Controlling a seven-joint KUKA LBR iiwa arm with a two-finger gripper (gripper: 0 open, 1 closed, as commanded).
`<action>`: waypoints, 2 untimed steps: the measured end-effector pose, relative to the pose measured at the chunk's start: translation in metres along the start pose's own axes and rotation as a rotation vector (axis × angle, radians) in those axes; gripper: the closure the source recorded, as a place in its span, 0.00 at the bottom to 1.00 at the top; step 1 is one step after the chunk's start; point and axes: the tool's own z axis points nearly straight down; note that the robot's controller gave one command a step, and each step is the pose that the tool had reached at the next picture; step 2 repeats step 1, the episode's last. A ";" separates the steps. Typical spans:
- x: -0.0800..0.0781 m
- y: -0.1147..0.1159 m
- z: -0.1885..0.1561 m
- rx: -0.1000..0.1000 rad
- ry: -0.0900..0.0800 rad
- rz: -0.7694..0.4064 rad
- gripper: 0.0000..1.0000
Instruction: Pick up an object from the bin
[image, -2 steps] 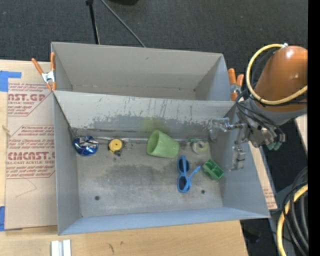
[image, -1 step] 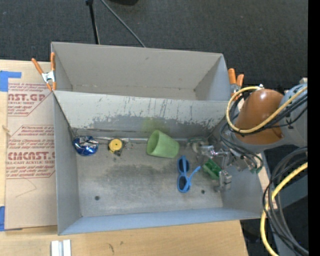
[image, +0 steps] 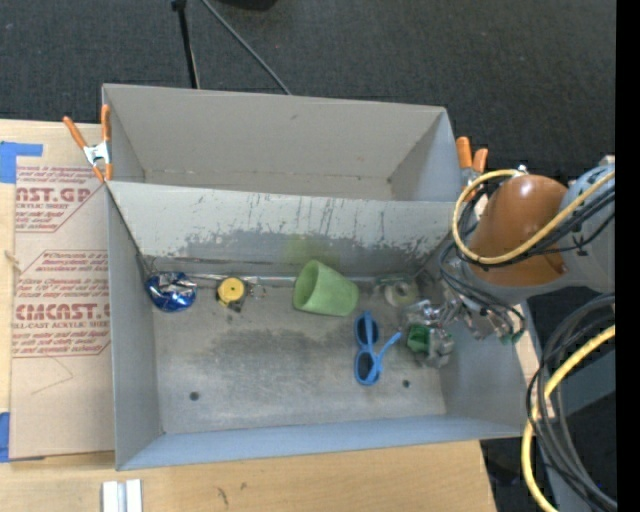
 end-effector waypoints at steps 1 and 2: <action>-0.001 0.012 -0.177 0.011 -0.009 0.008 1.00; -0.001 0.012 -0.177 0.011 -0.009 0.008 1.00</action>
Offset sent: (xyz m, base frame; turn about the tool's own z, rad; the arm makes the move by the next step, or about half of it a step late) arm -0.0055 0.0103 0.1723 0.0086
